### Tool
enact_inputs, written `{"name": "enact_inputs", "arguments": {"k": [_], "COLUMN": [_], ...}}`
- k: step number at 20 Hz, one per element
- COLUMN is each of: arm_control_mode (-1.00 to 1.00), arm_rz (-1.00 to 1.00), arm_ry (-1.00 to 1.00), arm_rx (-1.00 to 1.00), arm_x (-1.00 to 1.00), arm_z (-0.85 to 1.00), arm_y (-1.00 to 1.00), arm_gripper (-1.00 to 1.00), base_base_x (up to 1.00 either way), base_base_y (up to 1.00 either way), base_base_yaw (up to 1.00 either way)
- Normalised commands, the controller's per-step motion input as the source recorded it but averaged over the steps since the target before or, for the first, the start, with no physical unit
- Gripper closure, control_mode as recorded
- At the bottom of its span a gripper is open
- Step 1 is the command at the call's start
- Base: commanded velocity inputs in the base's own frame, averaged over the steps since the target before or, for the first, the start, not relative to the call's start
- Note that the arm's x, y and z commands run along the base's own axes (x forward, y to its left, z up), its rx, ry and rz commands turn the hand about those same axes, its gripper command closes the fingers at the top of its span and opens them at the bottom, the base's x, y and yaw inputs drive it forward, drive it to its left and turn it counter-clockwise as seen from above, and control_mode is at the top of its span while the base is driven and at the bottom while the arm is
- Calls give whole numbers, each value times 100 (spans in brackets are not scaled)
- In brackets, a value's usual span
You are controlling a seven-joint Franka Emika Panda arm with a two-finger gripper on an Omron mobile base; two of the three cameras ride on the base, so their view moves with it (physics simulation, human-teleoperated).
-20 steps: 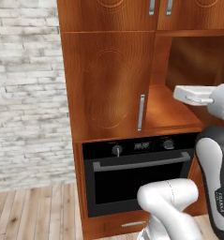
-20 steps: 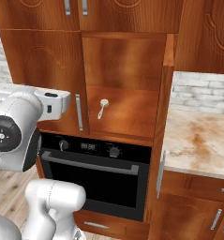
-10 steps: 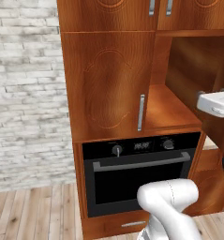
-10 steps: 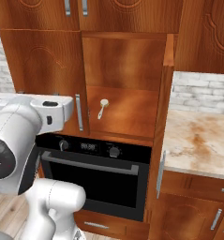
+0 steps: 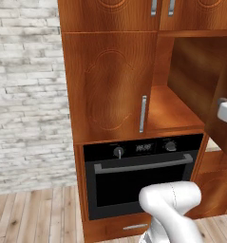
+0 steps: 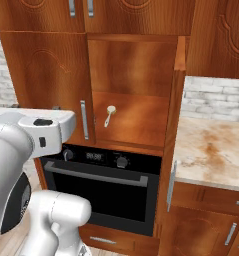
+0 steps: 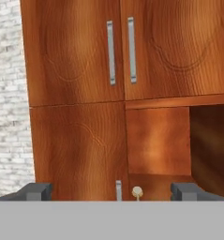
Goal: Pick up the dish brush and bar soap from the sink, and place them back in the cabinet, and close the cabinet doors.
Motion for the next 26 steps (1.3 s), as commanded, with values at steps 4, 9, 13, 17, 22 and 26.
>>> {"name": "enact_inputs", "arguments": {"k": [4,9,13,17,22,26], "arm_control_mode": [-100,-100,-100,-100,-100,-100], "arm_rz": [-9,-5,0,-4,-7,-11], "arm_ry": [-5,-6,-7,-5,-3,-1], "arm_rx": [-1,-1,-1,0,0,0], "arm_x": [-18,-4,-1,-2,-8,0], "arm_z": [0,-1,-14,-9,-10,-11], "arm_y": [-5,-15,-31,-24,-20,-13], "arm_gripper": [-100,-100,-100,-100,-100,-100], "base_base_x": [0,0,0,0,0,0], "base_base_y": [0,0,0,0,0,0], "base_base_yaw": [0,0,0,0,0,0]}}
